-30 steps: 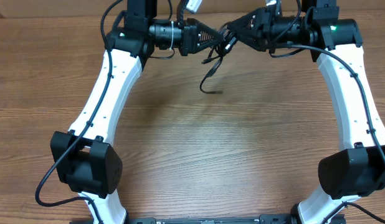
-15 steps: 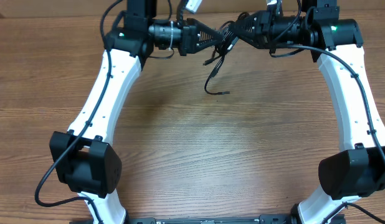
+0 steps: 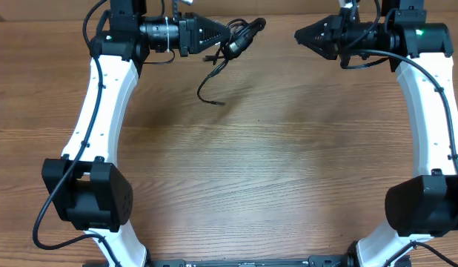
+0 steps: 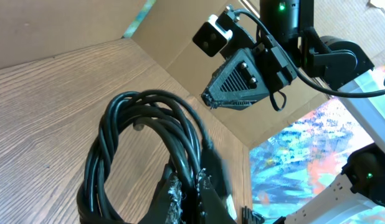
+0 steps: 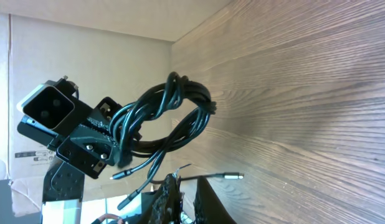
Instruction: Untangle cables
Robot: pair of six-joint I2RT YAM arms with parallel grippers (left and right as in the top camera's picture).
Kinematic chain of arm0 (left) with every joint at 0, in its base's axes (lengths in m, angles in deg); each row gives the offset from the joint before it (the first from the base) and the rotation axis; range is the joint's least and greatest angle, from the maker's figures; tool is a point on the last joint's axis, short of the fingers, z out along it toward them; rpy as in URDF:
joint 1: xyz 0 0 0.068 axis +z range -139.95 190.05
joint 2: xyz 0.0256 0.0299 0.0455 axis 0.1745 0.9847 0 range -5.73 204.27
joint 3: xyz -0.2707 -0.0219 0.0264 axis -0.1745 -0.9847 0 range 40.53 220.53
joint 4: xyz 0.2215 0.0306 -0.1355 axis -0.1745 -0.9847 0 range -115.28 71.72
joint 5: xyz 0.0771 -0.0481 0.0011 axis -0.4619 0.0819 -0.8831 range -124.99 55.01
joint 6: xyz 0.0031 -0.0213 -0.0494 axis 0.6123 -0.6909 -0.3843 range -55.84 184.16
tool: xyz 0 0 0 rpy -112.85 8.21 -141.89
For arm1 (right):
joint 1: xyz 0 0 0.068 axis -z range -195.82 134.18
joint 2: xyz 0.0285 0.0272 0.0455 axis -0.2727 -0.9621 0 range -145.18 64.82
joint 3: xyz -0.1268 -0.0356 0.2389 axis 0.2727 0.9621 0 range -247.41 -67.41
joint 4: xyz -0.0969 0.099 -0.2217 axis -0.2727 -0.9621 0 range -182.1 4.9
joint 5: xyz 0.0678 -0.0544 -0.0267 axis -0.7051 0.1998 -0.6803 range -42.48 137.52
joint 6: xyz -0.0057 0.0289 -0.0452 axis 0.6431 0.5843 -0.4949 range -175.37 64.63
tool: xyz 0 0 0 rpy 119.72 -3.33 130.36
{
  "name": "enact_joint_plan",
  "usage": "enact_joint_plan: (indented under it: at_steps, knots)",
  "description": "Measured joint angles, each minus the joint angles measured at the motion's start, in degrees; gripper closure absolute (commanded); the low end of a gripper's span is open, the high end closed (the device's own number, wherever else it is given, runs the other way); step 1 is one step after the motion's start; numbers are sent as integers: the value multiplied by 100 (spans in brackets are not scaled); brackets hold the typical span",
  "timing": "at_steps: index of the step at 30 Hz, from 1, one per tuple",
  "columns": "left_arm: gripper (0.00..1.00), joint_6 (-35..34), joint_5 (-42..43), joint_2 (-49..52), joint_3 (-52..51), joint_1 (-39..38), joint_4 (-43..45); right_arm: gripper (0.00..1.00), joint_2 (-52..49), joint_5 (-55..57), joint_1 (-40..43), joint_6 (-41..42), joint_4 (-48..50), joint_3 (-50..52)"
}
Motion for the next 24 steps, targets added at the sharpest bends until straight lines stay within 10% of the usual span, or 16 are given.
enact_joint_plan:
  at_steps: [6, 12, 24]
  knots:
    - [96, -4, 20, 0, 0, -17, -7, 77, 0, 4, 2, -52, -4, 0]
    - [96, -7, 42, 0, 0, -17, -11, 12, 0, 17, 0, -114, -39, 0]
    - [96, -22, 527, 0, 0, -17, 0, 0, 0, 20, -151, -433, -39, 0]
